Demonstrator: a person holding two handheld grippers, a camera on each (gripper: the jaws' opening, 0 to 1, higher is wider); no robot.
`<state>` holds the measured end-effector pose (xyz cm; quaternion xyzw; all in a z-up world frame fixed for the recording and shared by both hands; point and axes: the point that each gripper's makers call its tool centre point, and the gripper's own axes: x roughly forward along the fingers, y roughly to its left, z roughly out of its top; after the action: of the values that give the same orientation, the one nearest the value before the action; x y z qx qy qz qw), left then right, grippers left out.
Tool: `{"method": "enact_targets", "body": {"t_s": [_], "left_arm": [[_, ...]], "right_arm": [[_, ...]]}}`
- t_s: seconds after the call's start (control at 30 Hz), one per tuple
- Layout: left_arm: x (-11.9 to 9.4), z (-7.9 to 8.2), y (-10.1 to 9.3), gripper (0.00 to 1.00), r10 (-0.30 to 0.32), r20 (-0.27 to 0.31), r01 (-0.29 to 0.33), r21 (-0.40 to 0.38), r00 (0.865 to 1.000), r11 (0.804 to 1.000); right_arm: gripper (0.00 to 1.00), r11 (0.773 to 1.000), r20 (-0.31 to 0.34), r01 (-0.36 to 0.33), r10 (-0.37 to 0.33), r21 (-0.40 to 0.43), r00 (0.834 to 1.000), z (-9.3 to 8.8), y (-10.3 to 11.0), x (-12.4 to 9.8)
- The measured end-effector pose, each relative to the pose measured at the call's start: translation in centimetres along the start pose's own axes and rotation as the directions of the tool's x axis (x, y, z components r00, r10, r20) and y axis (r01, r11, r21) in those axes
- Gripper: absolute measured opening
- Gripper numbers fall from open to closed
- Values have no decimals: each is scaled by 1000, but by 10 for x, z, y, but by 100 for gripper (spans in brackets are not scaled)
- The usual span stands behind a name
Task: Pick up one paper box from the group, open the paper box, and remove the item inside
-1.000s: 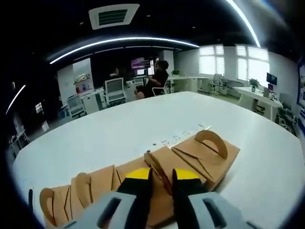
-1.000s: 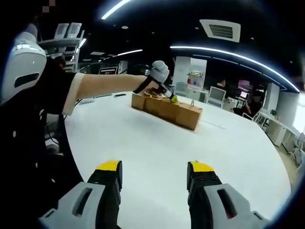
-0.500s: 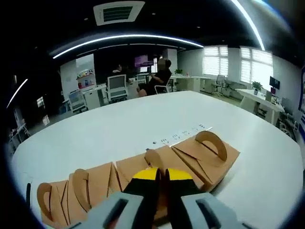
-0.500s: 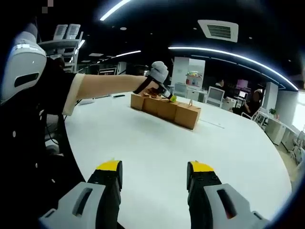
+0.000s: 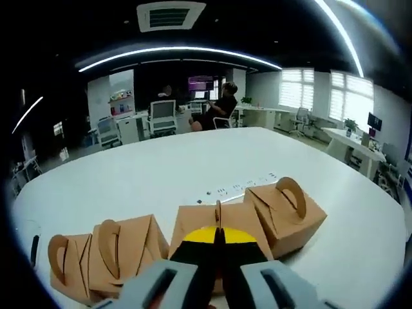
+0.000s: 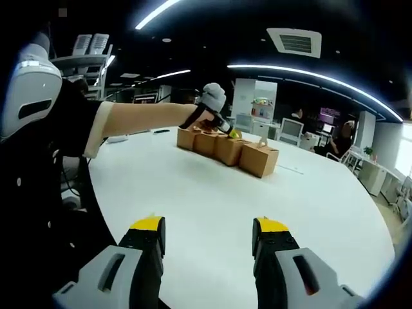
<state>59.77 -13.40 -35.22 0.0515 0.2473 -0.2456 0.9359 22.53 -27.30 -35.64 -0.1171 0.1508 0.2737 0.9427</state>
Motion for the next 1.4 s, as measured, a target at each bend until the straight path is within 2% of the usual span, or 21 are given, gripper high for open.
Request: {"method": "enact_targets", "body": {"t_s": [0.2,0.33,0.57,0.73,0.93,1.13,1.2,1.33,1.37,1.4], "left_arm": [[-13,7,-1,4,0,27,1,-17,1000,1000],[-29,21,-2,4,1,67,0,-18,998,1000],[-72,44,-11,4,-24,149,25,-6,988,1000],[-107,49,-17,4,-63,191,62,11,980,998],[-152,33,-22,4,-136,216,132,34,967,991],[-188,3,-24,4,-229,198,215,90,953,973],[-198,-8,-26,4,-281,183,258,138,942,956],[-212,-33,-21,4,-341,156,307,208,927,929],[-214,-38,-20,4,-361,146,327,213,921,921],[-216,-44,-21,4,-396,134,359,235,908,903]], "right_arm": [[55,1000,6,1,-1,-7,1000,3,4,-5],[55,1000,16,3,-2,-15,1000,7,8,-9],[54,999,30,-4,5,-33,1000,15,17,-13],[54,999,41,-21,23,-50,999,21,26,-12],[54,997,54,-50,54,-64,997,27,39,-6],[54,993,58,-87,91,-77,994,32,54,5],[54,992,59,-99,104,-80,993,34,59,9],[54,989,59,-119,124,-84,990,36,68,17],[54,989,57,-123,128,-83,990,35,70,19],[54,989,56,-125,129,-82,990,35,71,20]]}}
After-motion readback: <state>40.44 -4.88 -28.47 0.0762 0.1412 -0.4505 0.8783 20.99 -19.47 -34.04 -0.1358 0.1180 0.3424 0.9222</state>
